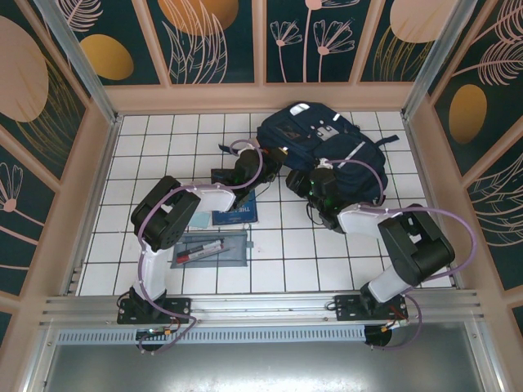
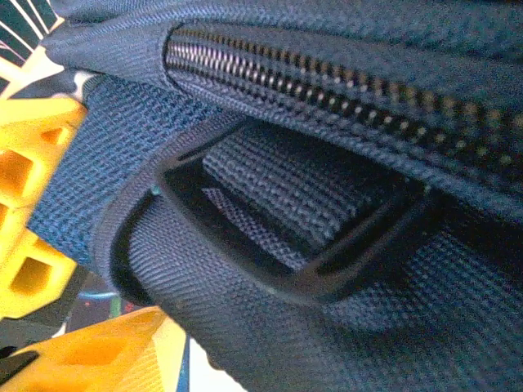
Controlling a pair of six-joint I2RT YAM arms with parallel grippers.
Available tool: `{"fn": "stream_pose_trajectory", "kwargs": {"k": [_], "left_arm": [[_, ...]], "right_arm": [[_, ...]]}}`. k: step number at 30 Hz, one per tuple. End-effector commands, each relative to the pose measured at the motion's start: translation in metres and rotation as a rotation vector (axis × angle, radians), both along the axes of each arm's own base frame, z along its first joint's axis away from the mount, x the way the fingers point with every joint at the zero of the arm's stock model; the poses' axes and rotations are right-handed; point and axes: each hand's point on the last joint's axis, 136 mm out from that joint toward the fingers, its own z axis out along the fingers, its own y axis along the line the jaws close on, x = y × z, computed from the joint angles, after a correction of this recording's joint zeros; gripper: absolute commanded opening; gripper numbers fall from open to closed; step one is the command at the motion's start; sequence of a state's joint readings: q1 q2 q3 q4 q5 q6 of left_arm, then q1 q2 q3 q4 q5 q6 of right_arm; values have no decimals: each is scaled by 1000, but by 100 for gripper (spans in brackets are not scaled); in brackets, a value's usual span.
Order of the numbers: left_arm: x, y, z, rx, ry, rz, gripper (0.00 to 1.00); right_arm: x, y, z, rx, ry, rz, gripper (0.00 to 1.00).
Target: Pack books, pencil case, and school supplies into a backpack
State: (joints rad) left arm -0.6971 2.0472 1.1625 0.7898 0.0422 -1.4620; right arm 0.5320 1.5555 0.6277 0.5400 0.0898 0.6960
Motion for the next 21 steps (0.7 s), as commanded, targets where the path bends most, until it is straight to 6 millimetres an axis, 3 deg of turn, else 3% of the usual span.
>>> {"fn": "stream_pose_trajectory", "kwargs": {"k": [1, 7, 13, 21], "left_arm": [[-13, -8, 71, -157, -121, -43, 0], [-16, -7, 76, -161, -126, -41, 0], [-13, -4, 71, -147, -121, -17, 0], [-3, -3, 60, -98, -122, 18, 0]], "right_arm": [[19, -3, 22, -6, -102, -48, 51], [20, -7, 28, -13, -118, -56, 34], [15, -7, 33, -44, -127, -26, 2], [0, -18, 36, -112, -117, 37, 0]]}}
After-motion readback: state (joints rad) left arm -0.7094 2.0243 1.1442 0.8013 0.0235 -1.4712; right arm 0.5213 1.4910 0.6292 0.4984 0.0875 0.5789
